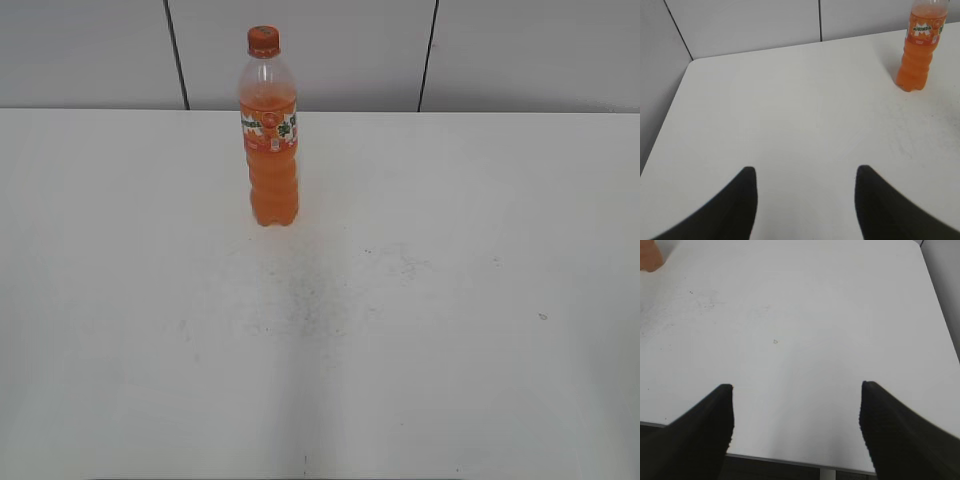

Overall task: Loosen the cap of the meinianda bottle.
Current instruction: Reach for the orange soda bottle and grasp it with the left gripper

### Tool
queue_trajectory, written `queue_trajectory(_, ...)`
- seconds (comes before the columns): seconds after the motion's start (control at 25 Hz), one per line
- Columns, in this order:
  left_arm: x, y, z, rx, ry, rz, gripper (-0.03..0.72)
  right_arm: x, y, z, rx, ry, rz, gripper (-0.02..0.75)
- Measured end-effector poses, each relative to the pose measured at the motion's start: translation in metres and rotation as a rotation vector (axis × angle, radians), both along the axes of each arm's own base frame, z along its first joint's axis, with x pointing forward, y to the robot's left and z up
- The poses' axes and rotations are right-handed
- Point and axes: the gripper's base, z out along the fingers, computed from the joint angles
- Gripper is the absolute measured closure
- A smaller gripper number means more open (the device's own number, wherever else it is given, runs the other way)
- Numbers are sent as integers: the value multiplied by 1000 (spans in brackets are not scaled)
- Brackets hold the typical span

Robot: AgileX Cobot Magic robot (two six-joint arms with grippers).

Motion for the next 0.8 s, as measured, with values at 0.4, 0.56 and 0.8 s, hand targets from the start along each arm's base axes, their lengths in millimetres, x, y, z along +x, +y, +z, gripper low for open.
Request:
queue_trajectory(0.4,0,0,0,0,0,0,295,0,0,0,0,0,0,150)
queue_trajectory(0.56,0,0,0,0,0,0,295,0,0,0,0,0,0,150)
queue_trajectory(0.8,0,0,0,0,0,0,295,0,0,0,1,0,1,150)
